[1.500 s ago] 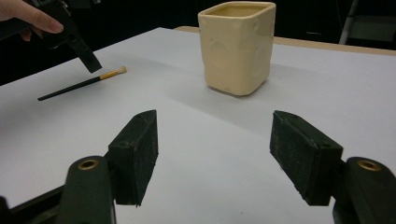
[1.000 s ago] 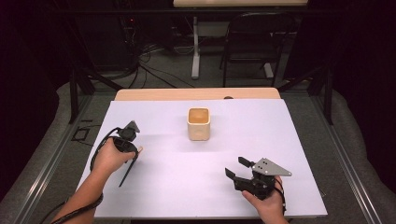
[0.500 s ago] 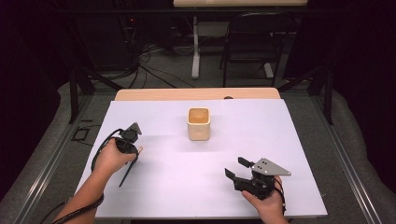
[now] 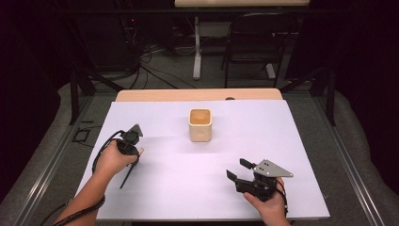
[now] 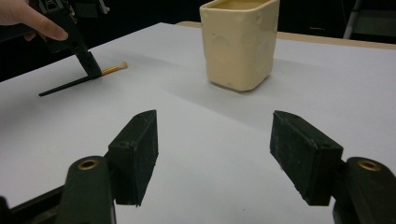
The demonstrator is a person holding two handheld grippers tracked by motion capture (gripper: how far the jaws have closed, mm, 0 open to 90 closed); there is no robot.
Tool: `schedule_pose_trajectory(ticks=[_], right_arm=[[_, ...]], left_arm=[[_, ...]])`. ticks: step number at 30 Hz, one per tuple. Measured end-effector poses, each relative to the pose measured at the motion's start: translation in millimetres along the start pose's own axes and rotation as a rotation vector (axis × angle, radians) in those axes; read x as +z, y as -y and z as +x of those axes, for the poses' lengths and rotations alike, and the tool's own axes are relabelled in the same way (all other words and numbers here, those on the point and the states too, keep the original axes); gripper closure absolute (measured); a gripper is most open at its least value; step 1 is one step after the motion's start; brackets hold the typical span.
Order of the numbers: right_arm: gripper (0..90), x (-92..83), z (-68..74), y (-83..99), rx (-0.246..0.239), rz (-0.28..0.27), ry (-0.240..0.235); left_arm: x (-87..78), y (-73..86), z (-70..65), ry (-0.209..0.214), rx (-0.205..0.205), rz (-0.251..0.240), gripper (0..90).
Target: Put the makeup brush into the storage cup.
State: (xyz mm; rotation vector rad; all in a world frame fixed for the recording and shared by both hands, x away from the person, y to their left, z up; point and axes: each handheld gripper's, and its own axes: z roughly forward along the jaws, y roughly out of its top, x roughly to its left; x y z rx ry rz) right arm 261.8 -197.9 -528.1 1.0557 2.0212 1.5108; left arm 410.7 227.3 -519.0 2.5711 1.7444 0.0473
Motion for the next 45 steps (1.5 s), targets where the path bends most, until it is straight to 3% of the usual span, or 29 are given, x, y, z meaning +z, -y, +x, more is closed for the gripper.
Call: schedule_pose_trajectory(ticks=[10,12,15,17,25,26,42,45], right_arm=[[32.3,0.3,0.2,0.2,0.000,0.000,-0.001],[32.2,2.6,0.8,1.0,0.005,-0.030,0.003],[32.2,0.2,0.2,0.2,0.000,0.000,0.000],[32.2,2.2,0.5,1.0,0.005,-0.023,-0.001],[32.2,0.7,0.5,0.4,0.000,-0.005,0.002],[32.2,2.1,0.8,0.9,0.006,-0.023,-0.001],[32.2,1.4,0.3,0.7,0.001,-0.015,0.000],[32.2,3.3,0.6,1.3,0.005,-0.036,0.004]], left_arm=[[2.1,0.1,0.7,0.004,-0.007,0.011,78.7],[2.5,0.0,0.7,0.007,-0.011,0.016,79.2],[3.1,-0.2,0.9,0.007,-0.014,0.019,80.0],[3.4,-0.2,1.3,0.007,-0.012,0.019,80.3],[4.9,0.2,2.6,0.016,-0.020,0.022,81.6],[5.0,0.1,2.5,0.016,-0.020,0.022,81.7],[3.5,-1.2,1.8,0.008,-0.024,0.025,82.8],[1.7,-1.3,1.7,0.008,-0.023,0.024,82.9]])
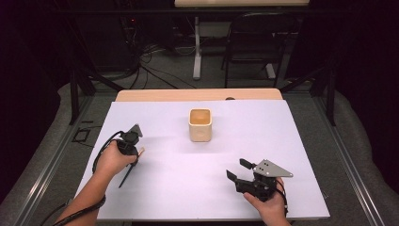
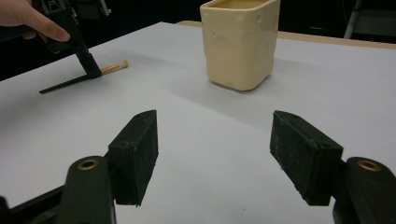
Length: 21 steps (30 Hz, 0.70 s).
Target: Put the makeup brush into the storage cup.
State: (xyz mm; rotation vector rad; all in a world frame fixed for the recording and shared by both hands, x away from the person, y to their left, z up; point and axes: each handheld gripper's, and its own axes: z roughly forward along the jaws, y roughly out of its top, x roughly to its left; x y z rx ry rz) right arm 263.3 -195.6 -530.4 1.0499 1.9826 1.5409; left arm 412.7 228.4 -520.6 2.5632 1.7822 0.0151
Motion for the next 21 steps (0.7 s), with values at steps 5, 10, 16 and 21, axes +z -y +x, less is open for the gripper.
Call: schedule_pose_trajectory(ticks=[5,10,16,21], right_arm=[[32.2,-2.6,-0.5,-1.2,-0.006,0.032,-0.002],[32.3,-0.7,-0.1,-0.3,-0.001,0.008,-0.001],[32.3,-1.9,0.0,-0.8,0.003,0.028,-0.006],[32.2,-2.4,-0.6,-0.9,0.000,0.035,-0.005]], left_arm=[[-4.2,-0.1,-0.1,-0.005,0.005,-0.002,82.9],[-8.0,0.2,-1.3,-0.011,0.008,-0.005,82.9],[-11.6,-0.3,-3.2,-0.010,0.013,-0.017,82.9],[-17.7,0.0,-5.1,-0.005,0.020,-0.048,82.9]])
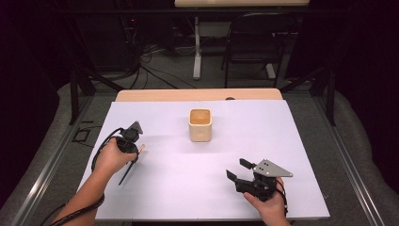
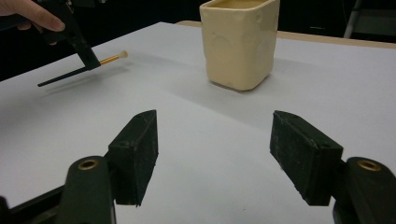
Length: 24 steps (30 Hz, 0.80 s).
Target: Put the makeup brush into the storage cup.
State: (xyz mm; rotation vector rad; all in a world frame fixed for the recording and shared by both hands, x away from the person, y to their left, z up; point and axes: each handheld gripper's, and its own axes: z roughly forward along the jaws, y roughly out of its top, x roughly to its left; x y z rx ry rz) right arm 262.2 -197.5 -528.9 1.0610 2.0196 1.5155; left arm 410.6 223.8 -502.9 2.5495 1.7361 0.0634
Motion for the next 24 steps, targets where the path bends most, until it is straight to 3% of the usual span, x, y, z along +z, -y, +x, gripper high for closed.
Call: schedule_pose_trajectory(ticks=[11,19,20,24], right_arm=[[32.3,0.1,0.0,0.1,0.001,0.002,0.007],[32.3,1.2,0.4,0.0,0.005,-0.004,0.002],[32.3,4.0,0.9,0.8,0.009,-0.033,0.005],[32.3,3.6,1.0,0.4,0.005,-0.020,-0.001]], left_arm=[[-14.3,1.4,-4.0,0.024,0.019,-0.076,83.0],[-26.1,6.3,-8.0,0.052,0.036,-0.176,83.0],[-27.4,7.1,-8.2,0.064,0.035,-0.189,83.0],[-31.2,10.4,-7.2,0.069,0.044,-0.237,83.0]])
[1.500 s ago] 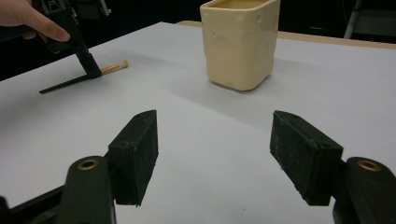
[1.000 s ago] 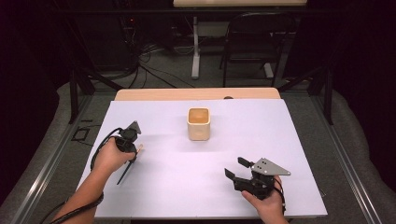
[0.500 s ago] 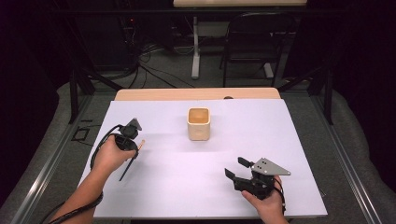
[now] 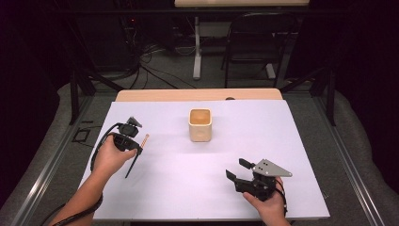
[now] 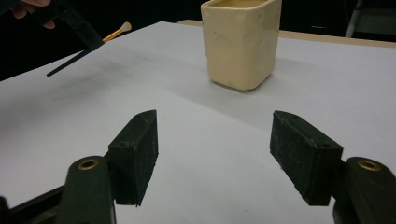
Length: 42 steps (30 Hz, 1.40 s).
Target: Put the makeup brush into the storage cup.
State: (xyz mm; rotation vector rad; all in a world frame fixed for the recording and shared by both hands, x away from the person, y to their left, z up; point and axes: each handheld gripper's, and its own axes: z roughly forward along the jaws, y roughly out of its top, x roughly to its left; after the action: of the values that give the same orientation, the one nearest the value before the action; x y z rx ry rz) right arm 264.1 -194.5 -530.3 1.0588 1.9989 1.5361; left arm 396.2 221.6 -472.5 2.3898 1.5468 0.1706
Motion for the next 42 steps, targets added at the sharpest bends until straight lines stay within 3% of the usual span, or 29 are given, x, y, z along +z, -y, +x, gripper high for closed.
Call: schedule_pose_trajectory(ticks=[15,20,23,25,26,27,30,31,32,33,42], right_arm=[[32.5,-1.9,-0.7,-0.3,0.001,0.028,0.001],[33.6,-0.8,-1.1,0.5,-0.003,0.019,0.002],[34.3,-3.2,-1.7,-0.1,-0.007,0.041,0.006],[35.1,-2.5,-2.0,0.7,-0.001,0.014,0.003],[35.6,-4.0,-2.4,0.3,0.001,0.027,0.001],[35.9,-1.7,-2.2,1.4,0.008,-0.009,0.005],[36.7,-3.8,-2.8,1.0,0.007,0.014,-0.001],[36.9,-1.9,-2.2,1.6,0.010,-0.008,0.004],[37.2,-1.8,-2.0,1.6,0.010,-0.007,0.002],[37.7,-4.3,-2.1,0.6,0.005,0.030,-0.001],[40.2,-3.8,-1.7,0.4,-0.001,0.039,0.000]], left_arm=[[-10.8,6.1,-6.1,0.040,0.029,-0.130,83.1],[-12.6,6.5,-10.1,0.058,0.039,-0.151,83.1],[-13.2,6.5,-12.2,0.059,0.047,-0.166,83.1],[-14.1,6.2,-13.6,0.058,0.052,-0.172,83.1],[-14.7,6.1,-14.2,0.060,0.052,-0.178,83.1],[-15.2,5.9,-14.7,0.063,0.056,-0.182,83.1],[-16.9,5.6,-16.6,0.062,0.057,-0.193,83.1],[-17.5,5.5,-17.0,0.065,0.060,-0.196,83.2],[-17.9,5.5,-17.4,0.067,0.061,-0.198,83.2],[-18.5,5.4,-17.7,0.065,0.066,-0.200,83.1],[-22.0,7.0,-18.9,0.079,0.061,-0.228,83.2]])
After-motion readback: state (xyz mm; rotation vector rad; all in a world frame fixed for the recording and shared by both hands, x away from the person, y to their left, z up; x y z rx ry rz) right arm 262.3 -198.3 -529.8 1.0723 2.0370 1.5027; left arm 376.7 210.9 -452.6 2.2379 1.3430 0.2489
